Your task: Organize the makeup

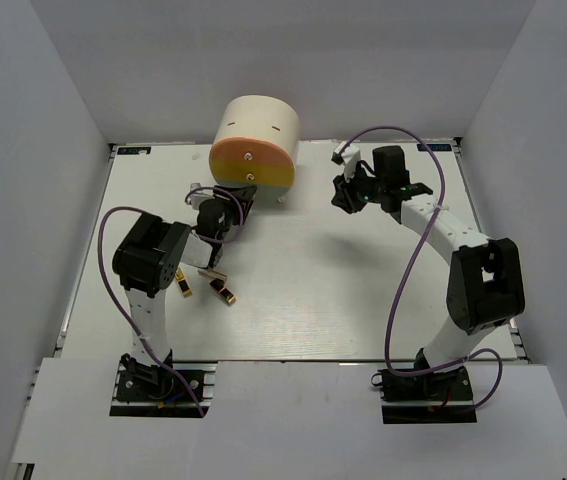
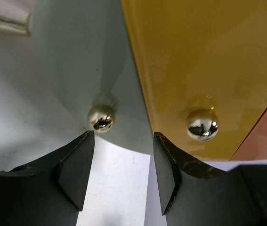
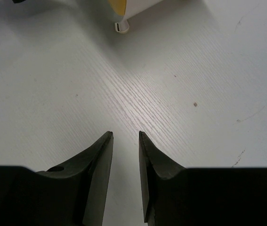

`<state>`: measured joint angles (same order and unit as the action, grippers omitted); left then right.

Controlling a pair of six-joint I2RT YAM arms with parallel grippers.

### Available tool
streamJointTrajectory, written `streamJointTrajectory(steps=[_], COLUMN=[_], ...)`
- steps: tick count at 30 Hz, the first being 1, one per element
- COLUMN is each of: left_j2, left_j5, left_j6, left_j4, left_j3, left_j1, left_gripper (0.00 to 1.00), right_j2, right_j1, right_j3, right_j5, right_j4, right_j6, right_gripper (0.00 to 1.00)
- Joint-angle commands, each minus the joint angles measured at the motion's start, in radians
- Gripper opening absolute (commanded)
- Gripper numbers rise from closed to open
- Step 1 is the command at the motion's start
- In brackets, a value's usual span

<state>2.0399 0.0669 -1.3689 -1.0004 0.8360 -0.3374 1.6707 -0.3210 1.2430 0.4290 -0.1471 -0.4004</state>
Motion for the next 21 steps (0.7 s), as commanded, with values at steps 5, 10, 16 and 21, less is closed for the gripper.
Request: streamJointTrajectory(steps=[5,10,16,21], left_j2=[0.016,0.034,0.054,0.055], left_j5=[0.005,-0.006,-0.004,0.005], left_j6=[0.021,0.021,0.021,0.022], left_j4=[0.101,0.101,0.100,0.115], left_j3=[0.086,0.100,0.115,0.121], left_j1=[0.017,0.017,0.026,0.026], left_gripper=[0.53,0.47,0.52,0.54], right_j2=[-0.039,-0.035,-0.035,-0.034], right_j1=[0.005,0.003,0.003,0.005], right_j3=[-0.002,0.004,0.007,0.006], right_j5=[0.011,0.010,0.008,0.008], right_j4=[0.034,0.035,0.034,0.032], right_j6=[-0.005,-0.006,-0.008,-0.008], right_gripper=[0.34,0.34,0.34,0.34])
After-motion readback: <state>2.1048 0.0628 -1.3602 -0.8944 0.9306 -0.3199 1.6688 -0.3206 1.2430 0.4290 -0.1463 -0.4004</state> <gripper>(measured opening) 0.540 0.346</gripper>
